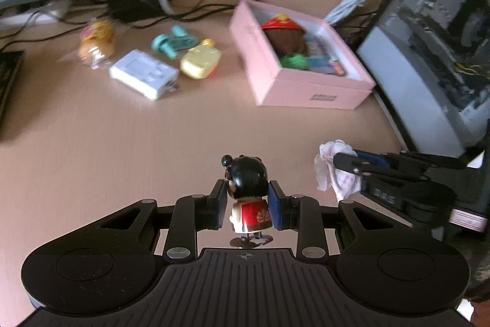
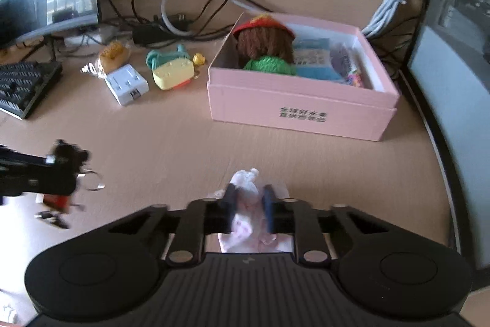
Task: Organize objects
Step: 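Grasp the crumpled white tissue with the right gripper while the left holds the figure, then drop the figure and tissue into the pink box with both grippers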
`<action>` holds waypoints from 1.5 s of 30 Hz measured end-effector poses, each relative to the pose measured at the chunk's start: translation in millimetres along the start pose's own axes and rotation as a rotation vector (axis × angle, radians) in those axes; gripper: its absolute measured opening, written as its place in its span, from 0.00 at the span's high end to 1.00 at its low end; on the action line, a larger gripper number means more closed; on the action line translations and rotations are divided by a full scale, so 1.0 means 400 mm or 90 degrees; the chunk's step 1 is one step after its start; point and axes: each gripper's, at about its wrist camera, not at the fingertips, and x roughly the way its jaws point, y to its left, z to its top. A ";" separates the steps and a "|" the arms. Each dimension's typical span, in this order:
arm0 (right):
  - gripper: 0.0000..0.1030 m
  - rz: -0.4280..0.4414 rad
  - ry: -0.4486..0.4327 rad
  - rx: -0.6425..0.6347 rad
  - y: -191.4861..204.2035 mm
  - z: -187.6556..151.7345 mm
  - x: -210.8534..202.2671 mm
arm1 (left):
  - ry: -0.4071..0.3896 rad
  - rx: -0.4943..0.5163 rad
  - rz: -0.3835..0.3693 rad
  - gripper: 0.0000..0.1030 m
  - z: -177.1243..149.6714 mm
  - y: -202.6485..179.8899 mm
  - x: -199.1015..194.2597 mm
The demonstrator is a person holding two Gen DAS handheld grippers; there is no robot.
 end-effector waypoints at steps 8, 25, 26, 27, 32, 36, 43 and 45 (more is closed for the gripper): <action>0.85 -0.030 -0.056 0.037 -0.092 0.042 -0.143 | -0.044 0.062 -0.076 0.69 0.139 -0.084 0.015; 0.85 -0.049 -0.063 0.041 -0.158 -0.037 -0.151 | -0.017 0.384 -0.098 0.70 0.436 -0.316 0.406; 0.85 -0.049 -0.060 0.037 -0.159 -0.042 -0.144 | -0.002 0.380 -0.084 0.70 0.432 -0.310 0.429; 0.85 -0.048 -0.058 0.035 -0.161 -0.044 -0.138 | 0.005 0.369 -0.079 0.70 0.429 -0.300 0.441; 0.85 -0.029 -0.056 0.052 -0.186 -0.028 -0.122 | -0.075 0.198 -0.129 0.70 0.441 -0.219 0.361; 0.85 0.011 -0.094 0.094 -0.215 0.073 -0.117 | -0.118 0.091 -0.136 0.70 0.402 -0.125 0.263; 0.85 0.013 -0.124 0.151 -0.221 0.285 0.028 | -0.086 -0.047 -0.023 0.70 0.263 0.025 0.165; 0.85 -0.006 -0.097 0.139 -0.220 0.305 0.116 | -0.059 -0.102 -0.036 0.70 0.225 0.076 0.165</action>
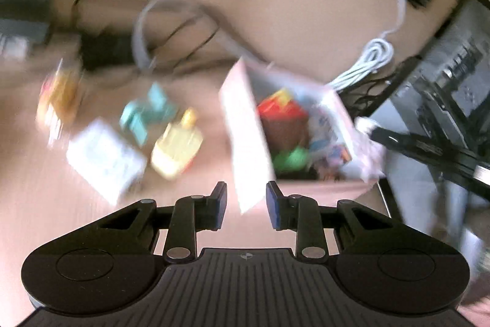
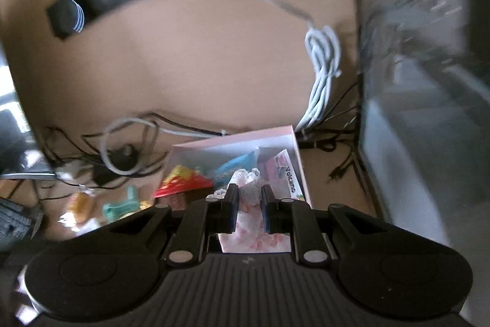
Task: Organize objects
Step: 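Drop the figure and tissue into the pink box with both grippers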
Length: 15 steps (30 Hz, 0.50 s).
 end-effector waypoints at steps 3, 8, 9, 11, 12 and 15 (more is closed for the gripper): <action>0.85 -0.032 0.064 -0.017 -0.004 -0.017 0.108 | 0.004 -0.017 0.026 0.70 -0.037 0.055 -0.022; 0.85 -0.037 0.128 -0.006 -0.017 -0.041 0.145 | 0.005 -0.048 0.030 0.70 -0.072 0.136 -0.058; 0.84 -0.042 0.135 -0.012 -0.014 -0.045 0.151 | 0.008 -0.053 0.034 0.70 -0.077 0.150 -0.061; 0.85 -0.060 0.141 -0.034 -0.002 -0.053 0.169 | 0.011 -0.066 0.047 0.70 -0.083 0.167 -0.065; 0.85 -0.070 0.142 -0.045 0.006 -0.056 0.178 | 0.009 -0.070 0.052 0.70 -0.083 0.173 -0.074; 0.84 -0.091 0.141 -0.052 0.022 -0.056 0.185 | 0.001 -0.062 0.083 0.70 -0.076 0.188 -0.088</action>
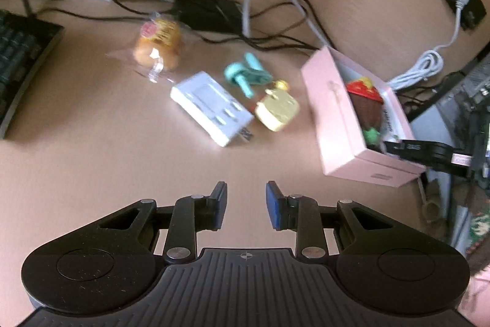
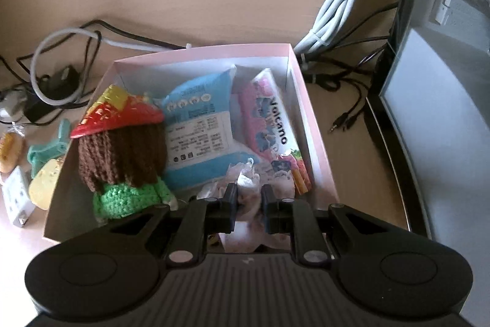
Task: Organize objects
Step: 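Drop the figure and tissue into the pink box with both grippers, then grasp the wrapped bread bun with the left gripper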
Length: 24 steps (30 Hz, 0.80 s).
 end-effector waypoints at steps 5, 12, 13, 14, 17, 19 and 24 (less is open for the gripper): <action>0.44 -0.047 -0.046 -0.045 0.024 -0.001 -0.094 | -0.015 0.009 0.028 0.70 0.015 0.047 -0.013; 0.24 -0.051 -0.195 -0.155 0.166 -0.002 -0.299 | -0.023 0.013 0.054 0.70 0.045 0.110 -0.040; 0.22 -0.036 -0.198 -0.157 0.190 -0.001 -0.311 | -0.023 0.024 0.059 0.70 0.054 0.115 -0.041; 0.22 -0.020 -0.198 -0.155 0.214 0.000 -0.318 | -0.024 0.033 0.064 0.70 0.064 0.120 -0.041; 0.21 0.029 -0.163 -0.149 0.288 -0.015 -0.315 | -0.034 0.059 0.070 0.70 0.093 0.132 -0.035; 0.20 0.043 -0.128 -0.162 0.336 -0.056 -0.300 | -0.040 0.072 0.067 0.70 0.109 0.133 -0.024; 0.20 0.043 -0.042 -0.220 0.428 -0.196 -0.254 | -0.038 0.100 0.049 0.70 0.143 0.130 0.020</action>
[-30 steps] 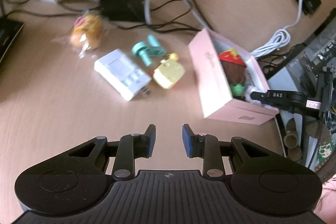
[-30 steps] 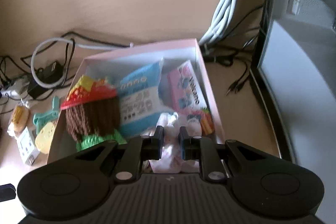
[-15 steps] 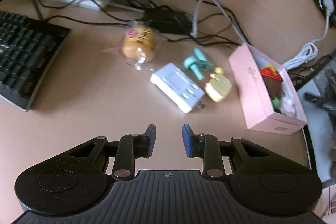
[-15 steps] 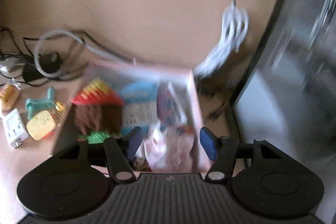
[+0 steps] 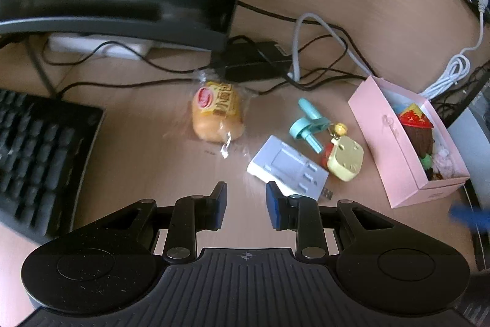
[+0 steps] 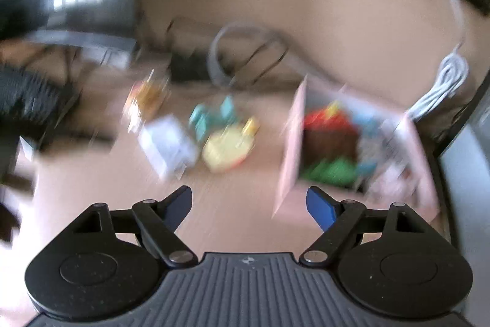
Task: Organize objects
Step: 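Grasp the wrapped bread bun with the left gripper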
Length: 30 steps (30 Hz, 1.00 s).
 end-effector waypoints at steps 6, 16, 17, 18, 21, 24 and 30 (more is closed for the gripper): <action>0.16 -0.009 0.042 -0.020 0.062 -0.070 0.013 | 0.005 0.004 -0.015 0.70 0.019 -0.003 0.039; 0.11 -0.036 0.077 0.059 0.025 -0.102 0.072 | 0.017 0.113 -0.013 0.70 -0.044 -0.039 0.088; 0.11 -0.040 0.077 0.067 0.020 -0.104 0.075 | 0.014 0.124 -0.014 0.70 -0.047 -0.042 0.085; 0.11 -0.043 0.078 0.076 0.014 -0.105 0.081 | 0.014 0.129 -0.019 0.70 -0.050 -0.043 0.082; 0.10 -0.044 0.079 0.095 0.004 -0.110 0.090 | 0.015 0.141 -0.040 0.69 -0.054 -0.044 0.079; 0.05 -0.043 0.076 0.111 -0.003 -0.118 0.092 | 0.009 0.164 -0.046 0.69 -0.063 -0.047 0.077; 0.05 -0.036 0.076 0.130 -0.006 -0.131 0.092 | 0.020 0.169 -0.060 0.69 -0.050 -0.041 0.075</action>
